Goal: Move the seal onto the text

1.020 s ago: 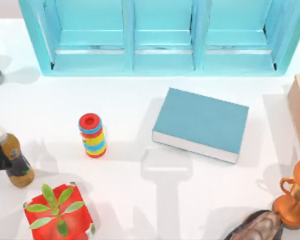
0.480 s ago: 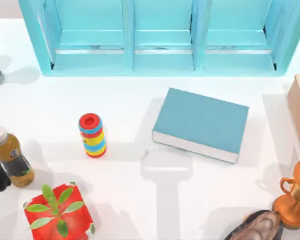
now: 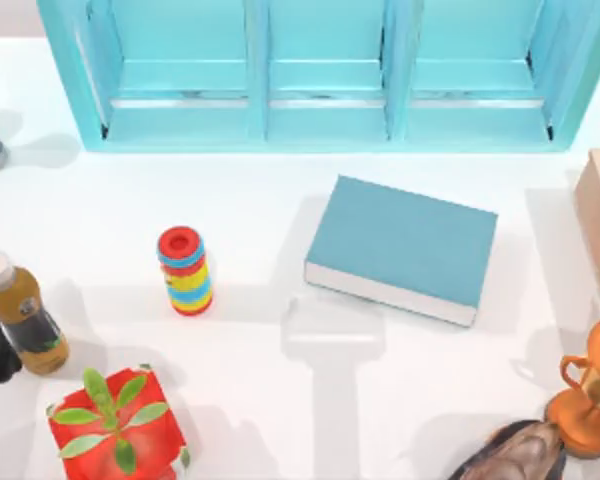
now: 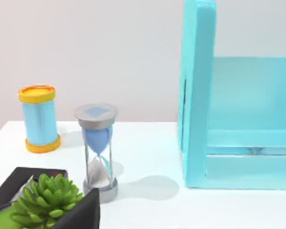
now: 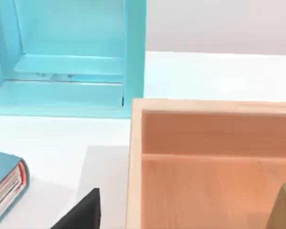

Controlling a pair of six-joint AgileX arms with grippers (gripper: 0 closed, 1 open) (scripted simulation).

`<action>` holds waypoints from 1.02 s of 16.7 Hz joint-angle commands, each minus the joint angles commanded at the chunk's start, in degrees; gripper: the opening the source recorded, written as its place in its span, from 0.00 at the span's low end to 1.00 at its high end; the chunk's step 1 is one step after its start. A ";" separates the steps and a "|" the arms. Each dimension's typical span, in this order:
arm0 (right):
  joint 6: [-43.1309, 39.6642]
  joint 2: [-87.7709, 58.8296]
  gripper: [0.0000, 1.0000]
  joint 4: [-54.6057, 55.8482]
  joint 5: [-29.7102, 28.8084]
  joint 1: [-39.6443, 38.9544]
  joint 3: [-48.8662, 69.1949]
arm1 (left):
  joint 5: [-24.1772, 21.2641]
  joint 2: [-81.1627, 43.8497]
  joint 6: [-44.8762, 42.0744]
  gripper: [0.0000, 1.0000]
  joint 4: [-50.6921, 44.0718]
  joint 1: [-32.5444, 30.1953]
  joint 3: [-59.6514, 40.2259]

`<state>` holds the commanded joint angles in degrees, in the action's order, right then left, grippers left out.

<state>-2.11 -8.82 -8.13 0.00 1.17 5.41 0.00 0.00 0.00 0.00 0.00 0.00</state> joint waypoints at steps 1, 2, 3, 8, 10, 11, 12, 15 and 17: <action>-0.73 -3.39 1.00 -2.81 -0.01 0.44 2.41 | 0.00 0.00 0.00 1.00 0.00 0.00 0.00; -1.50 -7.20 1.00 -5.84 -0.02 0.95 5.24 | 0.00 0.00 0.00 1.00 0.00 0.00 0.00; -2.31 -11.38 1.00 -9.03 -0.06 1.51 8.42 | 0.00 0.00 0.00 1.00 0.00 0.00 0.00; -6.41 -35.90 1.00 -26.30 -0.61 5.10 28.13 | 0.00 0.00 0.00 1.00 0.00 0.00 0.00; -7.90 -46.38 1.00 -33.06 -0.95 6.83 37.18 | 0.00 0.00 0.00 1.00 0.00 0.00 0.00; -8.58 -51.55 1.00 -36.32 -1.11 7.73 41.80 | 0.00 0.00 0.00 1.00 0.00 0.00 0.00; -9.20 -56.63 1.00 -39.49 -1.26 8.63 46.39 | 0.00 0.00 0.00 1.00 0.00 0.00 0.00; -10.80 -70.93 1.00 -48.30 -1.56 11.26 59.46 | 0.00 0.00 0.00 1.00 0.00 0.00 0.00; -11.67 -79.30 1.00 -53.45 -1.53 12.80 67.20 | 0.00 0.00 0.00 1.00 0.00 0.00 0.00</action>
<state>-13.78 -88.12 -61.58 -1.53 13.97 72.61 0.00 0.00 0.00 0.00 0.00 0.00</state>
